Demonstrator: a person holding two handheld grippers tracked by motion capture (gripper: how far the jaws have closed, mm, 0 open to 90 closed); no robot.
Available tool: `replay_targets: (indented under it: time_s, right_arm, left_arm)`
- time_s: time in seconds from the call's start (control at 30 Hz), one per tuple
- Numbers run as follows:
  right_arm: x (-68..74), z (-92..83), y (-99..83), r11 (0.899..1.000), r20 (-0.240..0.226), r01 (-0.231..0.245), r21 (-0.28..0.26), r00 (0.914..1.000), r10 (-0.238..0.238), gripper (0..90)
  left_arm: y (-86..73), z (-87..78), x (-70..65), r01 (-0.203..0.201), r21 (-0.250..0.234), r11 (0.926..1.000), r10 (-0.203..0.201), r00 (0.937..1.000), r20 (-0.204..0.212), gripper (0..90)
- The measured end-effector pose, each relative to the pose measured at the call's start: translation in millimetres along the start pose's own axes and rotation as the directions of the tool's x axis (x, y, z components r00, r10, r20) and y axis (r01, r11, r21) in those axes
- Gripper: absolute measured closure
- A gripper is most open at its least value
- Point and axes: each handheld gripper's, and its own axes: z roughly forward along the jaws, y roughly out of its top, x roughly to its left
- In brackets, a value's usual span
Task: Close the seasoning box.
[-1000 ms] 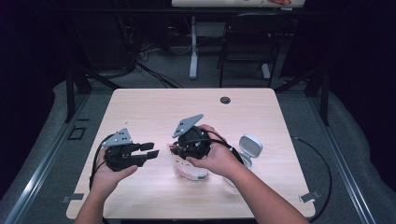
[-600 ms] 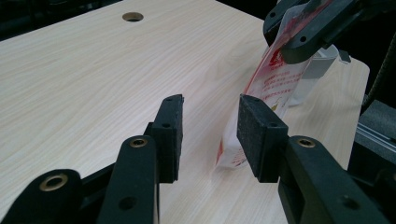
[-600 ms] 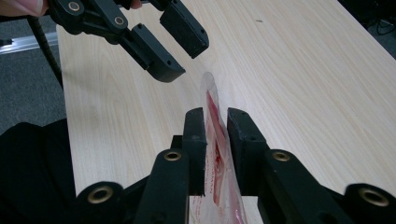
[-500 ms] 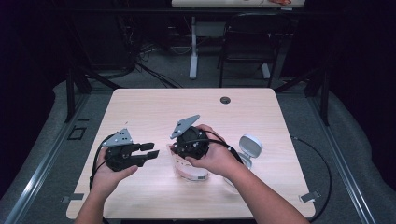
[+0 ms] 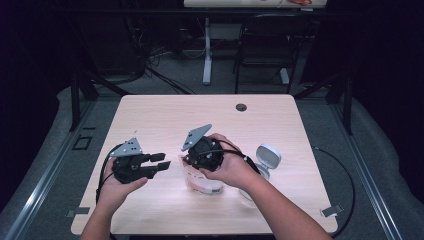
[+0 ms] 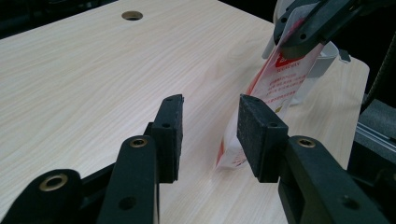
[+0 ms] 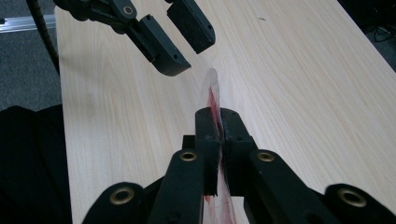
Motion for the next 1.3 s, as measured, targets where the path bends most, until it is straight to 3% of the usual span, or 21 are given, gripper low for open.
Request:
replay_targets:
  time_s: [0.2,0.47,0.8,1.3]
  right_arm:
    - [2.0,-1.3,-1.3,1.000,0.005,0.029,-0.002,0.9996,-0.029,89.7]
    - [-0.3,-6.7,-4.6,1.000,-0.003,0.022,-0.001,0.9998,-0.022,90.0]
    - [-6.2,-14.2,-13.9,0.999,-0.024,-0.020,-0.039,0.9995,0.019,90.0]
    - [-8.3,-29.4,-20.2,0.998,-0.033,-0.015,-0.060,0.9994,0.013,90.0]
  left_arm:
    - [0.1,0.3,-0.1,0.001,0.001,1.0000,-0.001,1.0000,0.004,59.9]
    - [-0.6,2.4,-0.6,0.005,0.000,1.0000,-0.005,0.9999,0.013,59.0]
    - [-1.4,6.9,-2.1,0.000,0.017,0.9999,-0.001,0.9996,0.028,58.2]
    - [-2.5,17.9,-7.4,-0.011,0.032,0.9994,0.009,0.9984,0.056,55.4]
